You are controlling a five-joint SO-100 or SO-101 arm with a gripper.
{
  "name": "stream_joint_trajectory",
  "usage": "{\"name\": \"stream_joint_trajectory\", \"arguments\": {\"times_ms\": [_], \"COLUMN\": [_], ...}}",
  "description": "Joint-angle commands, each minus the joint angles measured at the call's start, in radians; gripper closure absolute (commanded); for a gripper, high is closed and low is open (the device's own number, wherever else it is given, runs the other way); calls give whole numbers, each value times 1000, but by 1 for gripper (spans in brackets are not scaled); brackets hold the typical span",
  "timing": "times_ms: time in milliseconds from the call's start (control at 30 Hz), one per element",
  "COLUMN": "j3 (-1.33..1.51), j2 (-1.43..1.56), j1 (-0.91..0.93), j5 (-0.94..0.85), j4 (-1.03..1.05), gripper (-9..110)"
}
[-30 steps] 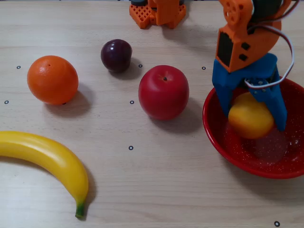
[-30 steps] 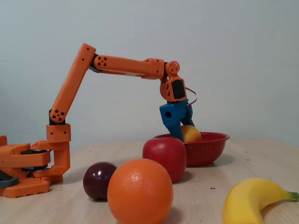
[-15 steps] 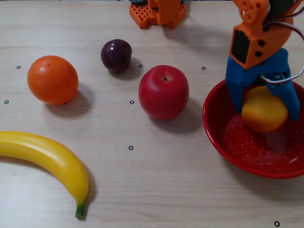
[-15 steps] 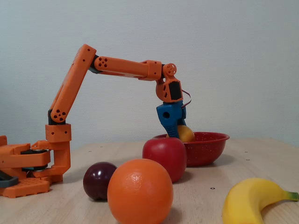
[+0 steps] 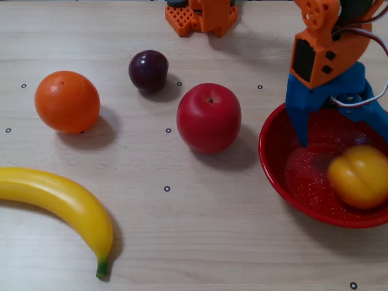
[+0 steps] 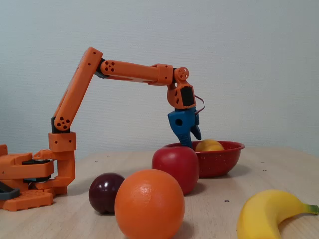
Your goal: Put peach in the red bowl.
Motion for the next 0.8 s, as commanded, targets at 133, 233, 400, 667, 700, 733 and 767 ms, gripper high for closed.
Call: {"name": "stream_joint_trajectory", "arguments": {"times_ms": [133, 233, 400, 667, 700, 733, 767], "j3": [-127, -114, -67, 3, 0, -2, -2], "j2": [245, 290, 377, 509, 523, 537, 551], "j1": [44, 63, 87, 124, 127, 132, 138], "j5": [-28, -28, -29, -34, -34, -34, -31], "j4": [-26, -34, -28, 14, 34, 52, 71], "gripper": [56, 58, 67, 95, 99, 101, 101]}}
